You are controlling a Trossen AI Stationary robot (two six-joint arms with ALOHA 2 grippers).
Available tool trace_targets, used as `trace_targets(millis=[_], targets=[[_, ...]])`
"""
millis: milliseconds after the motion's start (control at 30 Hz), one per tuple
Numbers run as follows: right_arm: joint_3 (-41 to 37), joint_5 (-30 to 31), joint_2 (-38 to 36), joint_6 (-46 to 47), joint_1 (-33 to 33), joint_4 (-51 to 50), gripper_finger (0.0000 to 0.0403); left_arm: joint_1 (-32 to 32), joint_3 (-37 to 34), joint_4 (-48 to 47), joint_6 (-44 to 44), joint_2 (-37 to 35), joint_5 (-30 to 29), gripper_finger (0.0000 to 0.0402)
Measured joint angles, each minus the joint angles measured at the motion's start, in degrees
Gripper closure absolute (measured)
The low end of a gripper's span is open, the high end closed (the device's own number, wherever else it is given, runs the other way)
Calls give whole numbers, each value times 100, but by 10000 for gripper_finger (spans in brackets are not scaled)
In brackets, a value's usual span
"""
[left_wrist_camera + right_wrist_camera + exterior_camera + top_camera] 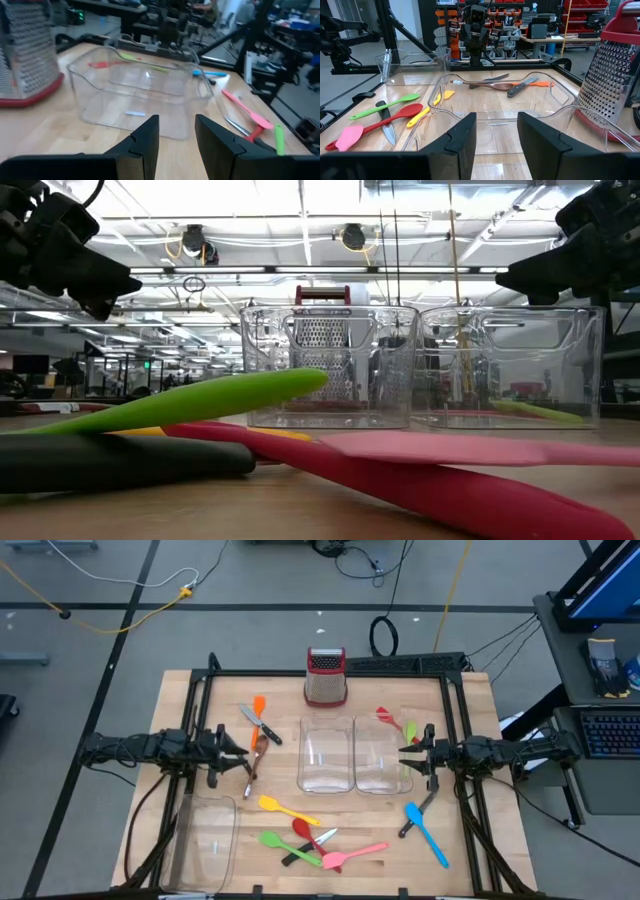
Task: Pick & Place Kitchen Items
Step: Put the brown serving spoon into the right transparent bin
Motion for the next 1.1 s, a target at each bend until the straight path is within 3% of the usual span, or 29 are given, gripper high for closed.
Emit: trace_targets(millis=[367, 533, 833, 1100], targets=[[0, 0, 2, 2, 2, 57, 268, 1, -6, 1131, -263, 1, -681, 273], [0, 0, 2, 34, 1, 393, 268, 2, -2, 1584, 119, 0, -952, 273], [0, 0, 2, 802, 0, 1142, 268, 2, 0, 1688, -3, 1, -874, 272], [0, 0, 2, 1117, 0, 1420, 268, 1, 0, 1690, -784, 1, -850, 273]])
